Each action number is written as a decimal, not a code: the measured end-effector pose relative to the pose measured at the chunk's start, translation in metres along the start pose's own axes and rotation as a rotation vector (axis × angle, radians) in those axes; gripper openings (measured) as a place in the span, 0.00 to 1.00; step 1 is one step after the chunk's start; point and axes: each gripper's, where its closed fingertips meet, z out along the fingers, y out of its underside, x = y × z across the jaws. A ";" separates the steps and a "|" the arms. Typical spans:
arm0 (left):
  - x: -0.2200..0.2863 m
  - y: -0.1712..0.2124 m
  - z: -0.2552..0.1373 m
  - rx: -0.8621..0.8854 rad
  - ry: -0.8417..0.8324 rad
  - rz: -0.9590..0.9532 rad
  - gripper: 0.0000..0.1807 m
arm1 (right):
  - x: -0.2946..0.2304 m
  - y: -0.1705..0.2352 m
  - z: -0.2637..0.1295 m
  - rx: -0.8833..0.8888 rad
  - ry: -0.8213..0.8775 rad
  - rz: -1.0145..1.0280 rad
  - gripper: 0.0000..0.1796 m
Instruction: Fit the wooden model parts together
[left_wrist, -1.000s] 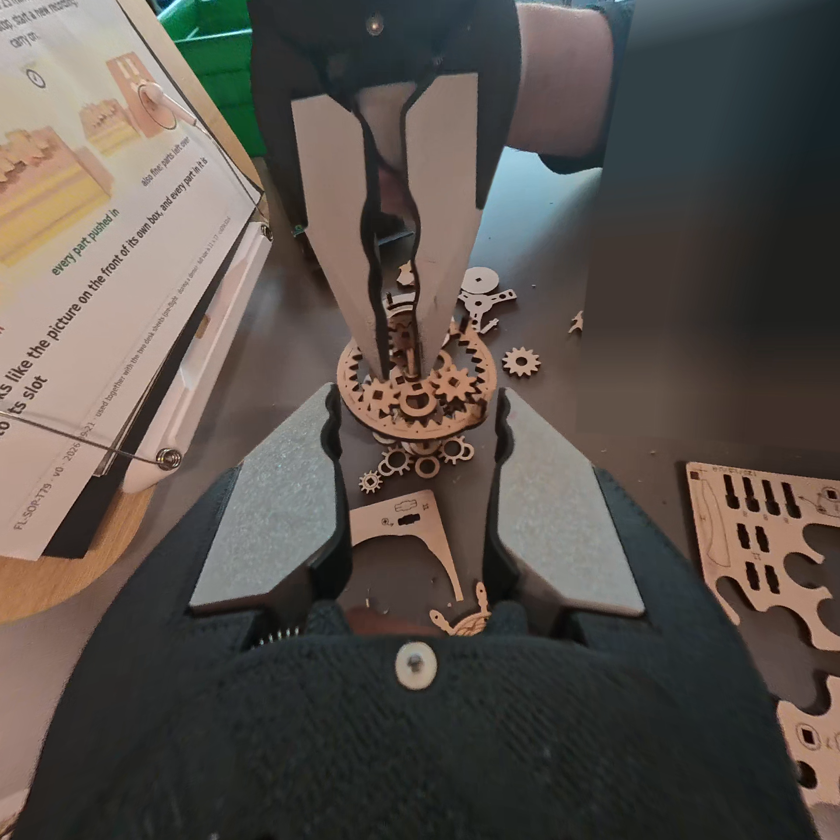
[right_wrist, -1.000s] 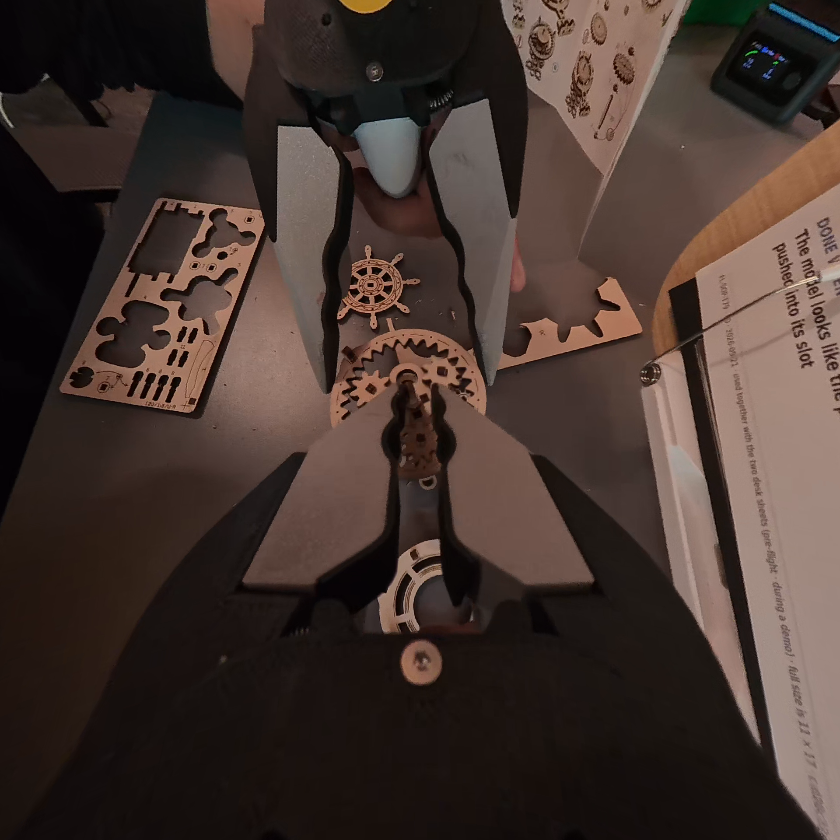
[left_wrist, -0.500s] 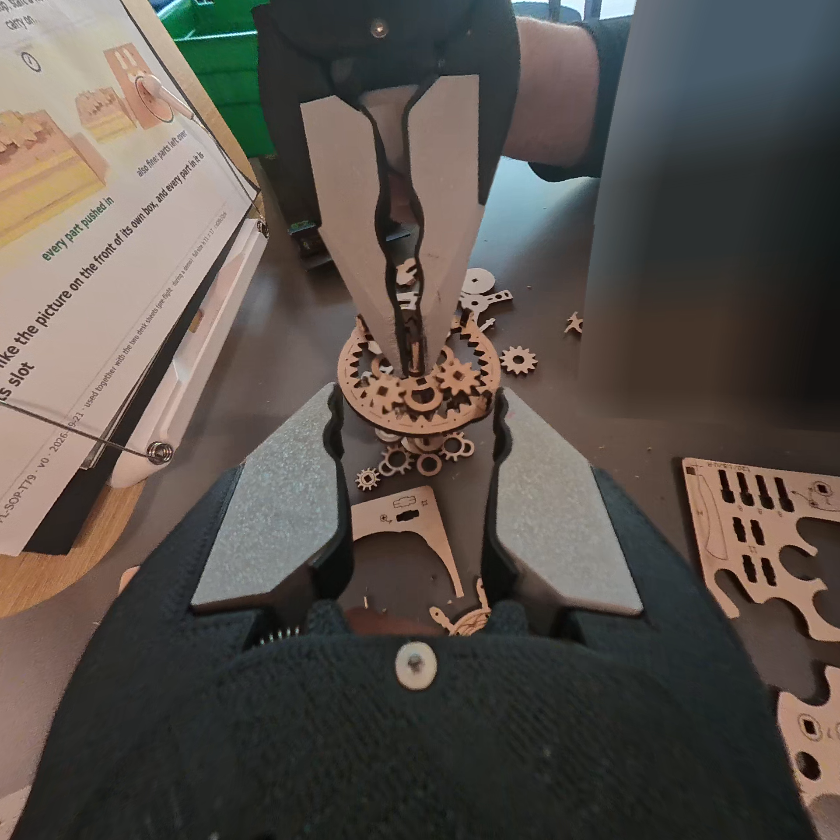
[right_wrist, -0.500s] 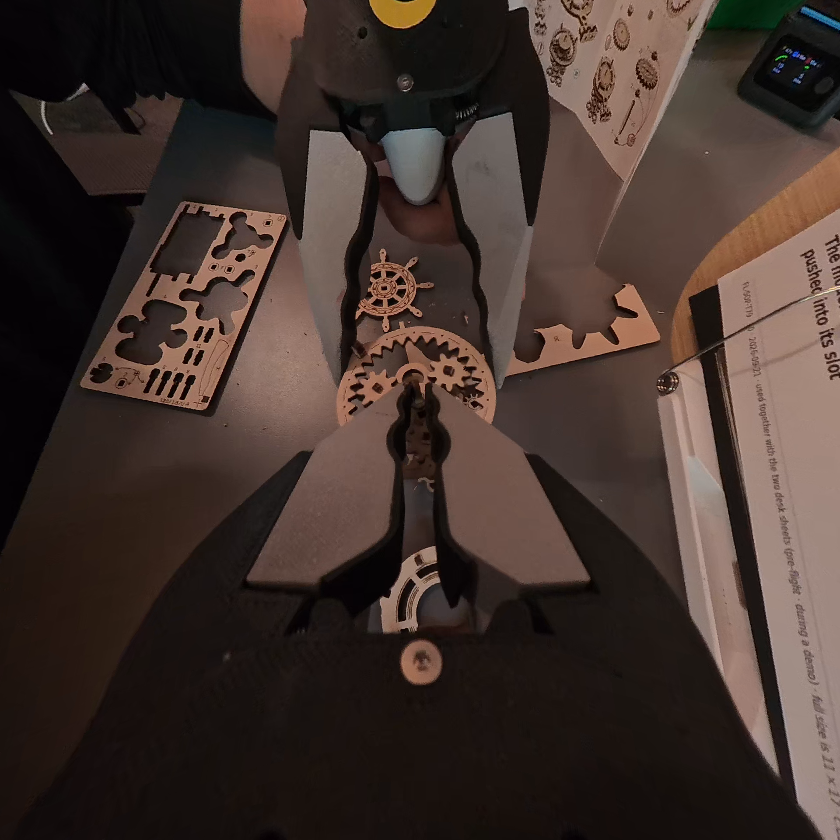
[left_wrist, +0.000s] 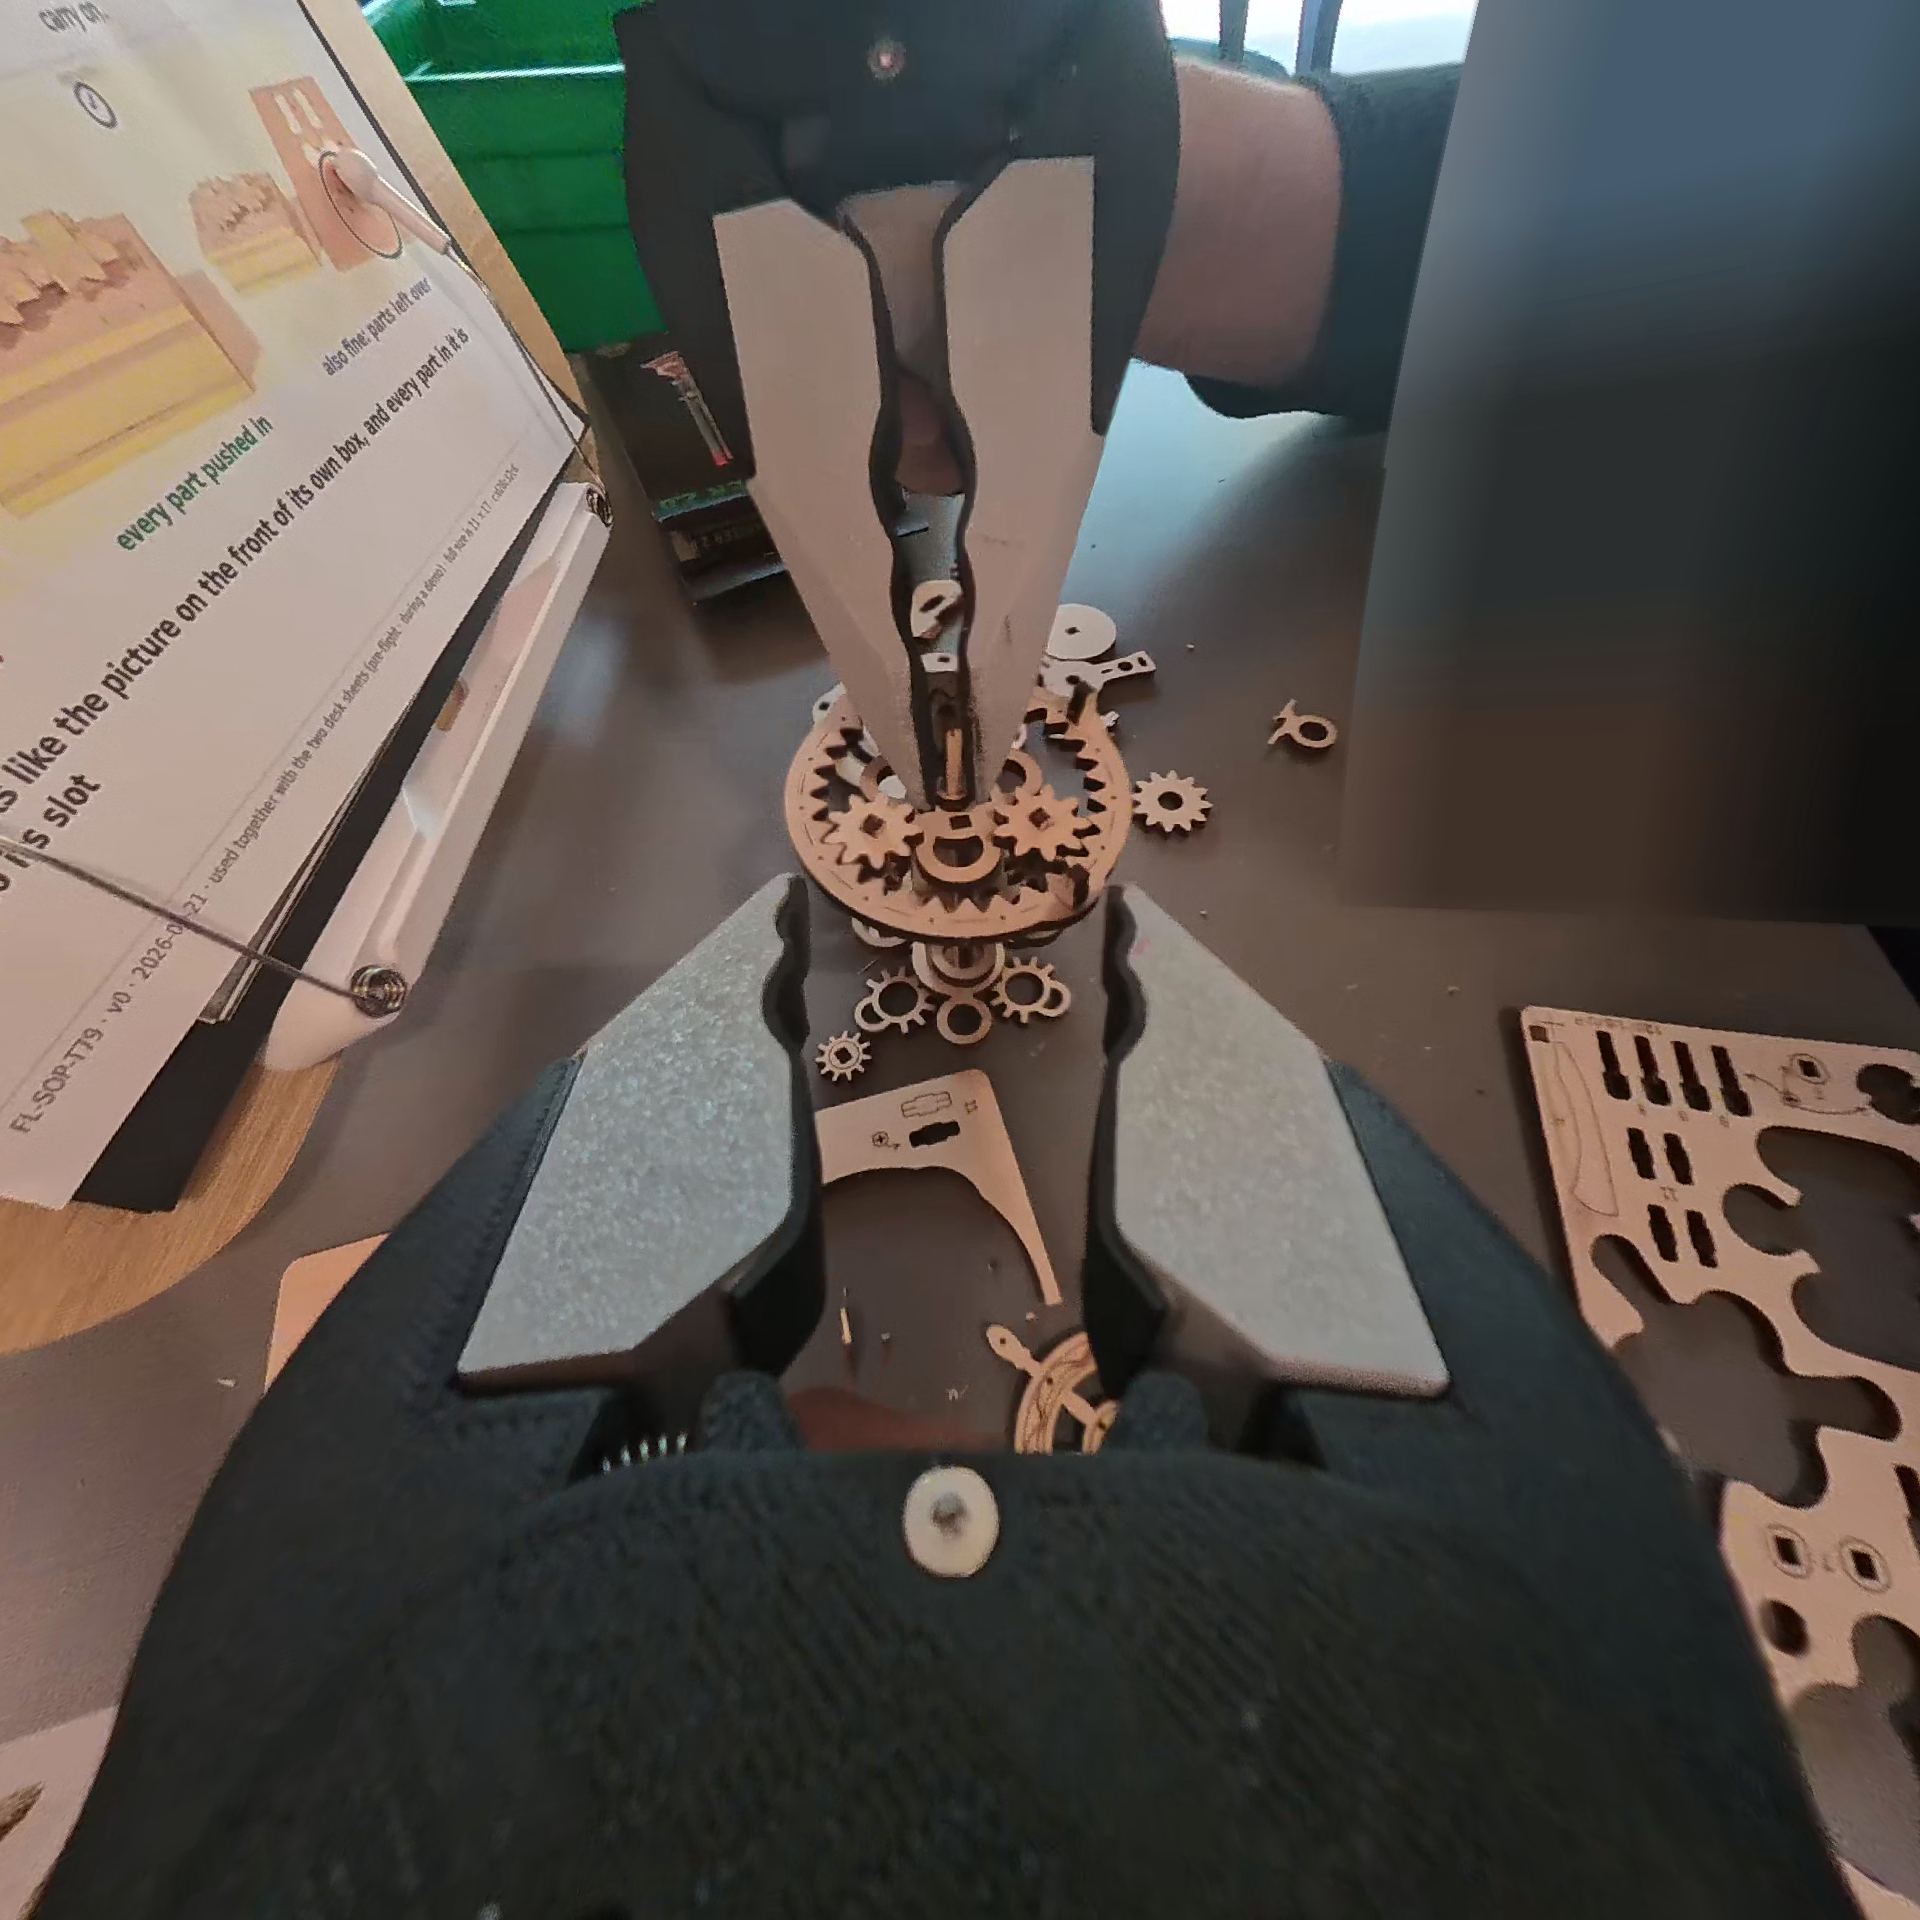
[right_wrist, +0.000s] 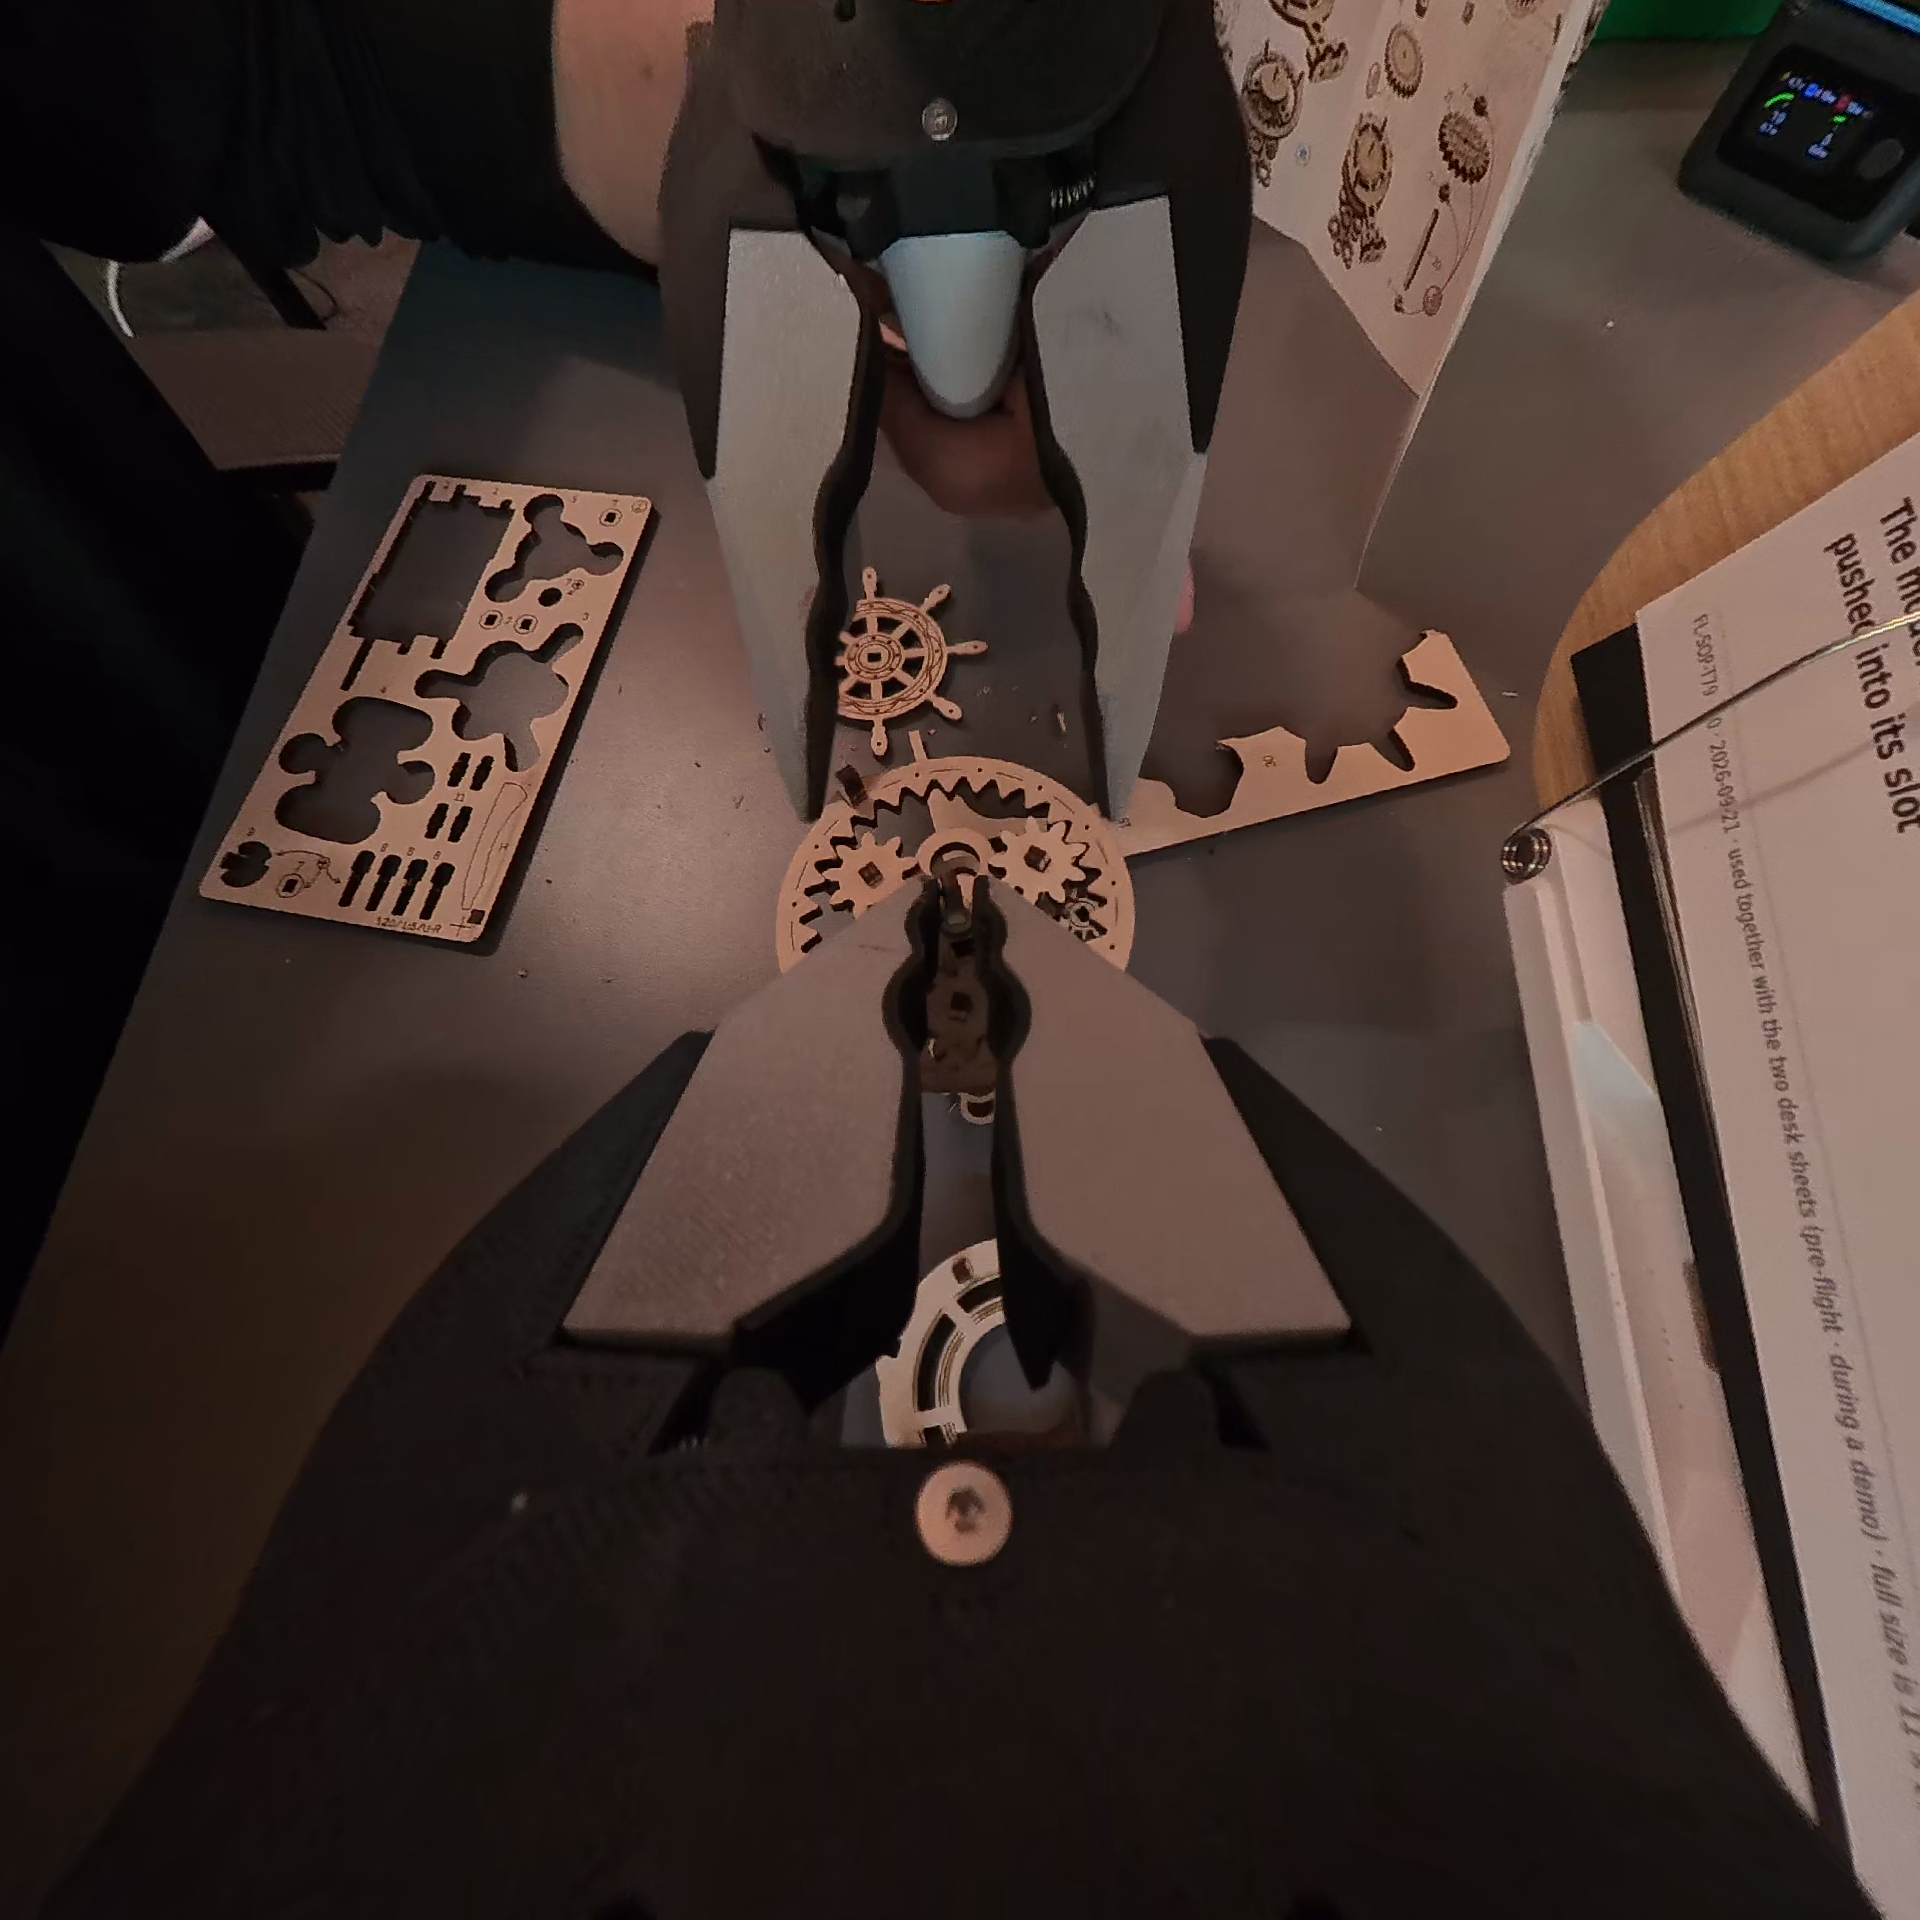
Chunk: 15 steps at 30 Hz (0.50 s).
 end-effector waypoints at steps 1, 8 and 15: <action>0.000 -0.001 -0.001 0.004 0.005 -0.004 0.31 | 0.000 0.000 0.000 0.000 -0.001 0.001 0.01; 0.004 0.002 -0.001 -0.024 0.022 0.012 0.36 | 0.004 -0.003 -0.007 0.000 0.027 -0.011 0.06; -0.007 -0.018 -0.020 0.036 -0.024 -0.001 0.36 | 0.014 -0.030 -0.057 0.151 0.101 0.019 0.11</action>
